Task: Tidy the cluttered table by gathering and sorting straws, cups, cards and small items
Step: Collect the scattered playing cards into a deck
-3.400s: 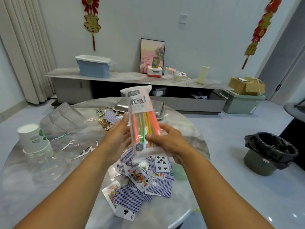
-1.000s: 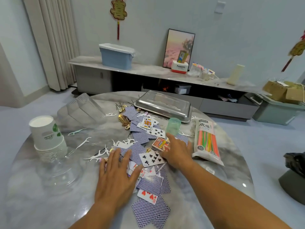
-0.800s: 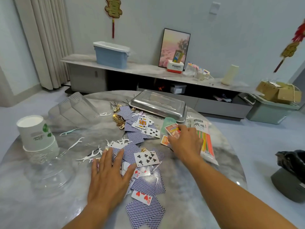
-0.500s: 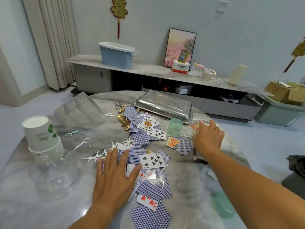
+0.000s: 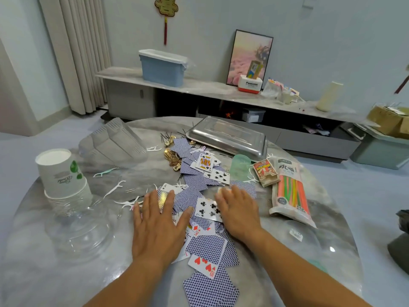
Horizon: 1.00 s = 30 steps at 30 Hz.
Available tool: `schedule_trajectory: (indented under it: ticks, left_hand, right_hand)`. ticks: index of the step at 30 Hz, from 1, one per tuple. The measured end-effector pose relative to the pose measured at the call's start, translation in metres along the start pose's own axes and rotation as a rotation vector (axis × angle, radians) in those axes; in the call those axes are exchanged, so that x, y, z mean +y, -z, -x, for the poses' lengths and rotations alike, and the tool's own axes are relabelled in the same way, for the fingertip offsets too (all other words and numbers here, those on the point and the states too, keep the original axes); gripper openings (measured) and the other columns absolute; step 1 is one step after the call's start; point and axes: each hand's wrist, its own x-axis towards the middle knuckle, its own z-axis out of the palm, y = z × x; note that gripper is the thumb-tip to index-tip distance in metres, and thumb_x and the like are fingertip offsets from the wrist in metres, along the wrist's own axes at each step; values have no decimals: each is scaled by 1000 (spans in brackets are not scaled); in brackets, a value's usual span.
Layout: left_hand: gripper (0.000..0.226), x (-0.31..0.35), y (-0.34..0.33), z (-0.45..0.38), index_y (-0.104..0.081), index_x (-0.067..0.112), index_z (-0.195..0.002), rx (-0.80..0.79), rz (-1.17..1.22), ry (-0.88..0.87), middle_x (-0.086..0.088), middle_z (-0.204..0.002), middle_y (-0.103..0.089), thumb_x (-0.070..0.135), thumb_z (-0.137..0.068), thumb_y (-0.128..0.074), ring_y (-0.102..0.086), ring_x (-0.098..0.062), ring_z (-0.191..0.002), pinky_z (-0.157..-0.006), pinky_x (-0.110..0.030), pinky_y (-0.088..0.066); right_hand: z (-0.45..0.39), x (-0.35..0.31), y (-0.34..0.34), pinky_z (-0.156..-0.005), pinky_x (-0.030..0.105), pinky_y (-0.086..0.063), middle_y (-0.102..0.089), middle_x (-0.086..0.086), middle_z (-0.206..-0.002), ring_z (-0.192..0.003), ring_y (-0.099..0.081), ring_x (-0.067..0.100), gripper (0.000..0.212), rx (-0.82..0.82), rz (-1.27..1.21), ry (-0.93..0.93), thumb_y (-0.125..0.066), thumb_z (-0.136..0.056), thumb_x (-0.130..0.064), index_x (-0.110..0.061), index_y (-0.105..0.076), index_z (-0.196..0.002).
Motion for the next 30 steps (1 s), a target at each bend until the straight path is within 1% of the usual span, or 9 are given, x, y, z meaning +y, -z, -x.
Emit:
schedule_trajectory:
  ticks: [2,4,6,9,12,14,19,25,30]
  left_hand:
    - [85,-1,-1,-1,-9,39,-160,8,1,6,-4,-170,2,81,-87,4,12,-18,-156,-124,-44,13]
    - [85,-1,-2,-2,-11,39,-160,13,0,0,-4,-170,0,80,-88,3,10,-18,-156,-124,-44,13]
    - [85,-2,-2,-2,-11,39,-160,19,5,-1,-4,-170,-1,81,-88,4,10,-18,-156,-124,-45,13]
    - [86,-1,-2,-2,-12,39,-160,8,-3,-3,-4,-170,0,81,-87,6,10,-18,-156,-124,-45,15]
    - [87,1,-1,-6,-8,39,-161,-28,-17,-7,-3,-170,2,80,-86,7,11,-17,-156,-123,-47,17]
    - [85,2,-1,-11,-7,39,-161,-42,-25,-10,-3,-170,2,79,-87,5,11,-16,-156,-122,-48,17]
    - [86,1,0,-14,-5,41,-160,-38,14,-33,-1,-170,2,82,-86,7,11,-14,-155,-123,-47,16]
    - [81,0,11,-49,-15,42,-159,87,86,-127,5,-169,-10,81,-90,2,2,-10,-155,-123,-35,16]
    - [64,14,6,-134,-9,39,-160,-75,225,-152,4,-170,3,64,-102,-21,6,-15,-156,-123,-37,-2]
  right_hand:
    - [13,-8,-3,-109,44,-29,-50,-8,-149,-138,-42,20,67,59,-81,97,-9,-99,-68,-37,-54,-140]
    - [9,-5,-1,-102,42,-32,-59,-8,-139,-131,-50,19,62,158,-196,55,-16,-102,-63,-33,-62,-131]
    - [-5,7,5,-112,46,-30,-51,0,-148,-139,-42,23,58,161,-204,-68,-19,-104,-59,-29,-57,-135]
    - [-22,22,11,-118,52,-26,-43,10,-151,-143,-35,28,64,12,-70,-188,-18,-103,-60,-18,-48,-140]
    - [-8,9,7,-115,45,-28,-51,4,-139,-135,-41,24,62,-7,-81,-5,-15,-103,-60,-20,-54,-131]
    - [12,-4,3,-116,37,-23,-50,-3,-147,-140,-37,15,67,-44,-178,118,-15,-102,-63,-22,-54,-140]
    - [7,-21,25,-99,26,-38,-55,-18,-134,-122,-49,2,57,64,-516,100,-26,-101,-68,-35,-58,-135]
    - [-94,-51,37,-119,39,-30,-33,-2,-160,-145,-33,17,63,-22,-382,200,-50,-99,-57,-30,-37,-154]
    - [-169,-60,20,-121,49,-27,-28,8,-164,-150,-28,28,72,-106,-353,59,-51,-100,-56,-23,-28,-159]
